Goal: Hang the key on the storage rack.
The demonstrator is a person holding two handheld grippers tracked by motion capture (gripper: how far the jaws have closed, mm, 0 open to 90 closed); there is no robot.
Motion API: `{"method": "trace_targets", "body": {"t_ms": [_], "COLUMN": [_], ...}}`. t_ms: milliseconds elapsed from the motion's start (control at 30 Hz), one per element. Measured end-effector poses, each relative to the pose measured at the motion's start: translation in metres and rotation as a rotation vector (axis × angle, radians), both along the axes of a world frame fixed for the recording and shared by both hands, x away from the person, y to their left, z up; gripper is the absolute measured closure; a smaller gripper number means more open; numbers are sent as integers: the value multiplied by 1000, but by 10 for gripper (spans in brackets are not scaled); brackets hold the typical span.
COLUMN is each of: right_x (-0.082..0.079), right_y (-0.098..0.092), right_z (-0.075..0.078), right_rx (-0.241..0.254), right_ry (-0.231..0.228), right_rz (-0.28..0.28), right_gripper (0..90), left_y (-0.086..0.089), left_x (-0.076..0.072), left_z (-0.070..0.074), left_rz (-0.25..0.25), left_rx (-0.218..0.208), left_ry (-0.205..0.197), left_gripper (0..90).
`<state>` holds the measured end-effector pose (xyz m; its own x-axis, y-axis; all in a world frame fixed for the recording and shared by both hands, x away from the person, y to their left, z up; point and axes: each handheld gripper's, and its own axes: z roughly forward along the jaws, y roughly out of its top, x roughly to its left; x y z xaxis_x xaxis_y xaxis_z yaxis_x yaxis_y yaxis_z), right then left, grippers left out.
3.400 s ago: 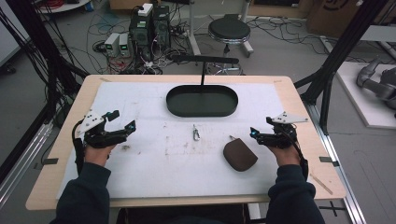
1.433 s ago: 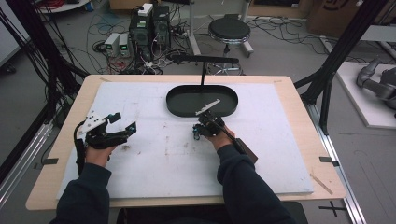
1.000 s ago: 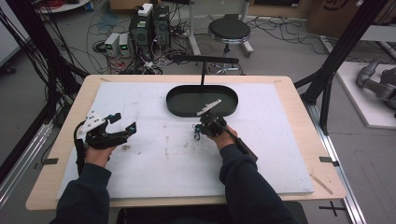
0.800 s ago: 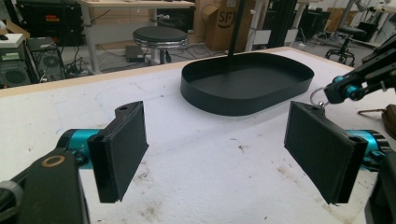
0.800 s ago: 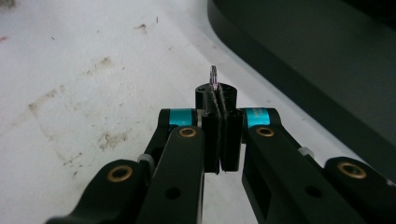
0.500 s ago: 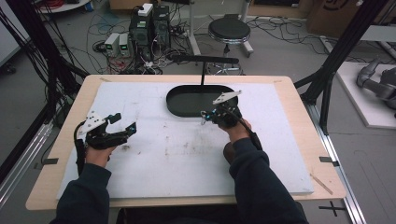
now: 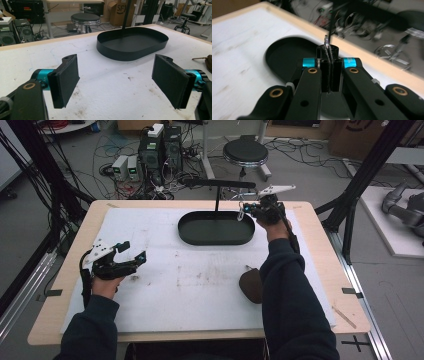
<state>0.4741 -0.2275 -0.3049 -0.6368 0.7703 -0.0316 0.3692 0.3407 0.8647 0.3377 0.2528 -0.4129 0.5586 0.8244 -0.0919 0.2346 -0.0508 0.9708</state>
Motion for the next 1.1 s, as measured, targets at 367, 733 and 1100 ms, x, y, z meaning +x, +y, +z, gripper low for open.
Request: {"method": "trace_targets", "body": {"t_ms": [367,733,1100], "right_x": [43,54,18], "right_y": [-17,-13,-39], "right_z": [2,-9,6], "right_rx": [27,-3,-2], "right_ry": [9,-28,-84], "right_rz": [-110,-204,-179], "right_gripper": [900,869,633], "left_y": [1,1,3], "left_x": [1,2,-1], "left_z": [-1,-1,-2], "left_rz": [1,0,7], "left_rx": [-4,-1,-2], "left_ry": [3,6,5], "left_gripper": [214,215,215]}}
